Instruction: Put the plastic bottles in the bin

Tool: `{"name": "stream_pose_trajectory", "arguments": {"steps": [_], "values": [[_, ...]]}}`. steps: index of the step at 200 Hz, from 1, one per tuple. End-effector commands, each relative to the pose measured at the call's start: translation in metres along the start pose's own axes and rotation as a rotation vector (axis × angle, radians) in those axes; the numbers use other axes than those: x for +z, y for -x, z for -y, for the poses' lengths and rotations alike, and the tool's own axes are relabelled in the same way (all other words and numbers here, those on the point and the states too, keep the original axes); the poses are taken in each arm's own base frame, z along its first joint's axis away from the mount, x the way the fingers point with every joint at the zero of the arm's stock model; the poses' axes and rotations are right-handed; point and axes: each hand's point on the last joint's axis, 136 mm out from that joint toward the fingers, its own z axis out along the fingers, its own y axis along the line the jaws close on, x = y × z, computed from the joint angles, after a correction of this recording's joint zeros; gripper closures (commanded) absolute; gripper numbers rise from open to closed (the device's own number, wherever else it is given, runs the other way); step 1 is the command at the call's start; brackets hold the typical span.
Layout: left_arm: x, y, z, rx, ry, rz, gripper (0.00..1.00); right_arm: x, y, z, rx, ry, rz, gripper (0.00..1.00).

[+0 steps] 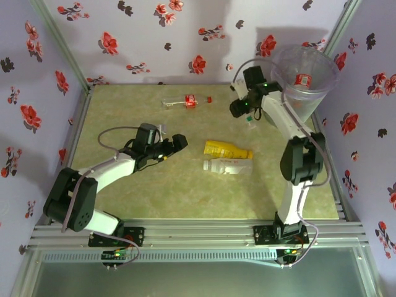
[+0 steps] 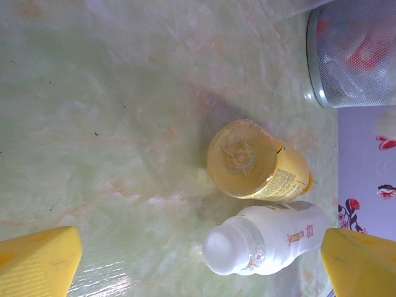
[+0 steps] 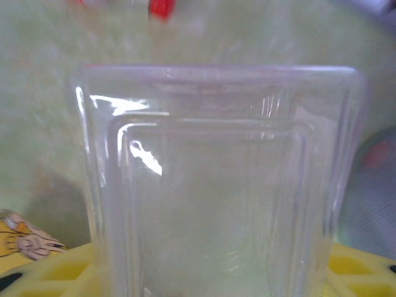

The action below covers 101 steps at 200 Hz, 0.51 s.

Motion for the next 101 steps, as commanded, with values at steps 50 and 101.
{"name": "stream_pose_trajectory", "arguments": {"steps": [50,101], "values": [[0.011,-0.002,0.020,0.024,-0.054,-0.009,0.00,-0.157,0.062,0.110,0.231,-0.452,0.456,0.44],[0.011,-0.006,0.021,0.032,-0.058,-0.014,0.00,-0.195,0.064,0.184,0.348,-0.608,0.708,0.46]]}}
